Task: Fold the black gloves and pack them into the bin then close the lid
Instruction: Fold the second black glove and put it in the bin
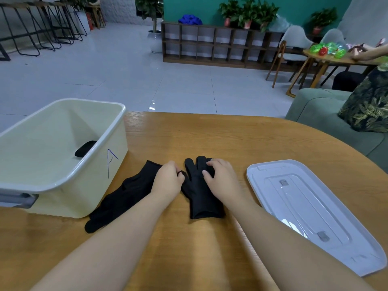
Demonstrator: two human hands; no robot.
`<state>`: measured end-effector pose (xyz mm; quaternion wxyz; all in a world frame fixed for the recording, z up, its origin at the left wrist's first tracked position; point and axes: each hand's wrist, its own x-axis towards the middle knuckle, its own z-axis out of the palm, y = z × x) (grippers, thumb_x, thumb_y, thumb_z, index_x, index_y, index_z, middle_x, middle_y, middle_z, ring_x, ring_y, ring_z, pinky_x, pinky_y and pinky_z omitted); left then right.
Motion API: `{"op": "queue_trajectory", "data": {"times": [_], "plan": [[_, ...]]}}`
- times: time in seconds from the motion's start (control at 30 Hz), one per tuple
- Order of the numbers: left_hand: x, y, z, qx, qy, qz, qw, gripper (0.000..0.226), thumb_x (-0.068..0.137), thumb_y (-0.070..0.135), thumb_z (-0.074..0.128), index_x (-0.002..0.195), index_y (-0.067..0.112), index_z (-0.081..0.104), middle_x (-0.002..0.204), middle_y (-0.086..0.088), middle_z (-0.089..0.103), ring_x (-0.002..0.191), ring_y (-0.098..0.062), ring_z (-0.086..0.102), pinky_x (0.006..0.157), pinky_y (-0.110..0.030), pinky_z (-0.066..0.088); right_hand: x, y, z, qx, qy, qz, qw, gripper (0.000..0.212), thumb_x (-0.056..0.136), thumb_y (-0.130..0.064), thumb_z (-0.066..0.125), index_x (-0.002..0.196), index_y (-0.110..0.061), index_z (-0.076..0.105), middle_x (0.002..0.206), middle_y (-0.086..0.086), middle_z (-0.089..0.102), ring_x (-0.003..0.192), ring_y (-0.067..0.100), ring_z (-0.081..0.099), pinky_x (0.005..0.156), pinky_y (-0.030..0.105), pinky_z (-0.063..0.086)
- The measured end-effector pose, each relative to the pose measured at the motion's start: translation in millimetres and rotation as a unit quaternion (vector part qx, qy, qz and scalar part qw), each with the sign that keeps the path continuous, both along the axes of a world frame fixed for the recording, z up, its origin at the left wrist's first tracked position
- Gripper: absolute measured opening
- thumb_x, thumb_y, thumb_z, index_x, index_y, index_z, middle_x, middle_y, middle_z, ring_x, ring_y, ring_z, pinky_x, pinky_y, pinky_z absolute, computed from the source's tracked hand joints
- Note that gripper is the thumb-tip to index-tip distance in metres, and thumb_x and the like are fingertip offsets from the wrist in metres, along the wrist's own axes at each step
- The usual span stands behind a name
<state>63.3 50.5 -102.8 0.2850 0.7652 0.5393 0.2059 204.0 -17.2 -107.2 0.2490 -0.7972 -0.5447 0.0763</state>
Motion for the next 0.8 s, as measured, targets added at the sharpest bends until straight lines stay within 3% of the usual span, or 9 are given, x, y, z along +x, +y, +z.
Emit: {"op": "queue_trajectory", "data": {"times": [0.17, 0.27, 0.4, 0.47, 0.6, 0.67, 0.8], "plan": [[-1.3, 0.8, 0.4, -0.001, -0.011, 0.01, 1.0, 0.015, 0.092, 0.012, 0.049, 0.105, 0.003, 0.052, 0.088, -0.007, 0.057, 0.075, -0.019, 0.053, 0.064, -0.027, 0.04, -1.6, 17.1, -3.0, -0.074, -0.003, -0.035, 0.997, 0.049, 0.094, -0.039, 0.05, 0.134, -0.011, 0.049, 0.144, 0.004, 0.043, 0.137, 0.022, 0.031, 0.109, 0.037, 0.033], [-1.4, 3.9, -2.2, -0.016, -0.013, 0.005, 1.0, 0.018, 0.091, 0.011, 0.052, 0.106, 0.004, 0.049, 0.098, -0.013, 0.061, 0.077, -0.018, 0.053, 0.064, -0.026, 0.04, -3.2, 17.9, -8.5, -0.071, -0.006, -0.038, 0.997, 0.049, 0.094, -0.039, 0.05, 0.135, -0.013, 0.049, 0.144, 0.004, 0.043, 0.137, 0.022, 0.03, 0.111, 0.038, 0.031], [0.6, 8.2, -6.7, -0.033, 0.022, -0.036, 0.999, 0.045, 0.087, 0.022, 0.06, 0.127, 0.007, 0.046, 0.125, -0.011, 0.052, 0.115, -0.024, 0.051, 0.093, -0.03, 0.044, -2.8, 16.8, -13.2, -0.062, -0.02, -0.029, 0.997, 0.048, 0.094, -0.041, 0.047, 0.136, -0.018, 0.049, 0.145, 0.002, 0.042, 0.138, 0.02, 0.029, 0.115, 0.041, 0.026], [0.6, 11.9, -6.8, -0.039, 0.079, -0.058, 0.994, 0.048, 0.088, 0.031, 0.06, 0.129, 0.01, 0.048, 0.125, -0.011, 0.051, 0.119, -0.028, 0.048, 0.1, -0.036, 0.042, -2.5, 16.7, -14.0, -0.07, -0.024, -0.033, 0.997, 0.048, 0.095, -0.042, 0.045, 0.137, -0.021, 0.048, 0.146, 0.002, 0.04, 0.139, 0.019, 0.028, 0.116, 0.044, 0.022], [0.7, 14.7, -3.7, -0.048, 0.131, -0.078, 0.987, 0.038, 0.086, 0.038, 0.06, 0.11, 0.009, 0.063, 0.109, -0.01, 0.062, 0.108, -0.029, 0.055, 0.094, -0.039, 0.046, -3.3, 14.2, -15.2, -0.082, -0.036, -0.048, 0.995, 0.048, 0.095, -0.043, 0.043, 0.138, -0.022, 0.045, 0.148, 0.001, 0.038, 0.141, 0.019, 0.025, 0.118, 0.048, 0.016], [1.1, 11.6, -0.5, -0.05, 0.098, -0.072, 0.991, 0.036, 0.089, 0.032, 0.059, 0.114, 0.007, 0.06, 0.114, -0.01, 0.061, 0.109, -0.026, 0.055, 0.091, -0.032, 0.045, -3.1, 12.8, -14.9, -0.081, -0.038, -0.057, 0.994, 0.049, 0.095, -0.044, 0.042, 0.137, -0.02, 0.045, 0.148, 0.001, 0.038, 0.141, 0.019, 0.026, 0.118, 0.048, 0.015], [-0.7, 9.9, 5.8, -0.07, 0.013, -0.023, 0.997, 0.039, 0.09, 0.029, 0.058, 0.118, 0.004, 0.05, 0.115, -0.013, 0.06, 0.09, -0.019, 0.053, 0.067, -0.023, 0.038, -3.1, 12.4, -13.7, -0.077, -0.034, -0.059, 0.995, 0.05, 0.094, -0.045, 0.041, 0.137, -0.018, 0.045, 0.147, 0.002, 0.038, 0.141, 0.02, 0.025, 0.118, 0.049, 0.014]]}}
